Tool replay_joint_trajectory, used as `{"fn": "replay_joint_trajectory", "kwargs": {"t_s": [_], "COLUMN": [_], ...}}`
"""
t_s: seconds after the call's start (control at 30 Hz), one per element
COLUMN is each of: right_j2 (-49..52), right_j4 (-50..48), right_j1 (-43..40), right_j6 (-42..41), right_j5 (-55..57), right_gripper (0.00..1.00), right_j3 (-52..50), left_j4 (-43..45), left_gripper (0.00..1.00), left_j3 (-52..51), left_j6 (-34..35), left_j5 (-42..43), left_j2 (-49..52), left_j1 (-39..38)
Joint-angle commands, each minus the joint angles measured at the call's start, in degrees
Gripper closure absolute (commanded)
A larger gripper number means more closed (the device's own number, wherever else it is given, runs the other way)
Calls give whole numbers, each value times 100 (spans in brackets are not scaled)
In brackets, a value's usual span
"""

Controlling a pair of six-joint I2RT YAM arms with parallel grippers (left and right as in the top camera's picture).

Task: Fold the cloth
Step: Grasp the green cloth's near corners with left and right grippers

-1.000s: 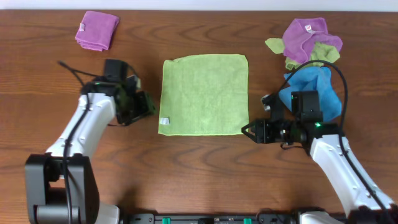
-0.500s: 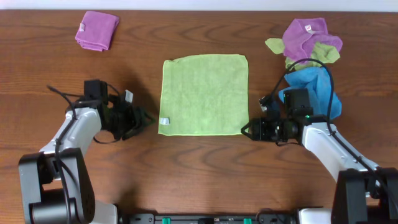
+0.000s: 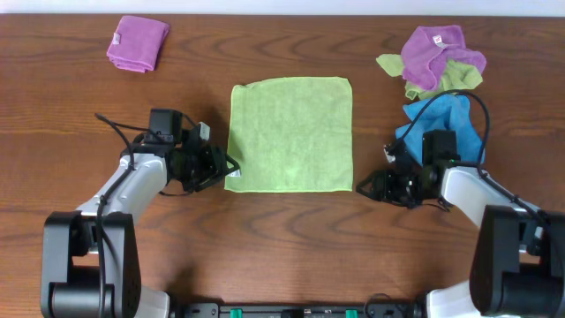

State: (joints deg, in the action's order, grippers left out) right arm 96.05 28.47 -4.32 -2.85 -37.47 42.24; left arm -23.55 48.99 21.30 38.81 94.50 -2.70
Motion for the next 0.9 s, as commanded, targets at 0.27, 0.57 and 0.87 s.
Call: {"fn": "replay_joint_trajectory", "kwargs": {"t_s": [0.27,0.57,0.87], "right_j2": [431,439,1027], "right_j4": [-485,-791,-1137], "right_j1": [-4,249,616], "right_j6": [160,-57,-529], "right_j5": [-103,-94,17], "right_gripper": [50,48,49], "right_j3": [-2,-4,-4], "left_j4": [31,352,251], "left_gripper": [46,46,46], "left_j3": [-120,-120,-120], "left_j6": [219,315,291], "left_j5": [-455,-107,166], "left_j2": [461,977,977], "left_j1": [9,9,9]}}
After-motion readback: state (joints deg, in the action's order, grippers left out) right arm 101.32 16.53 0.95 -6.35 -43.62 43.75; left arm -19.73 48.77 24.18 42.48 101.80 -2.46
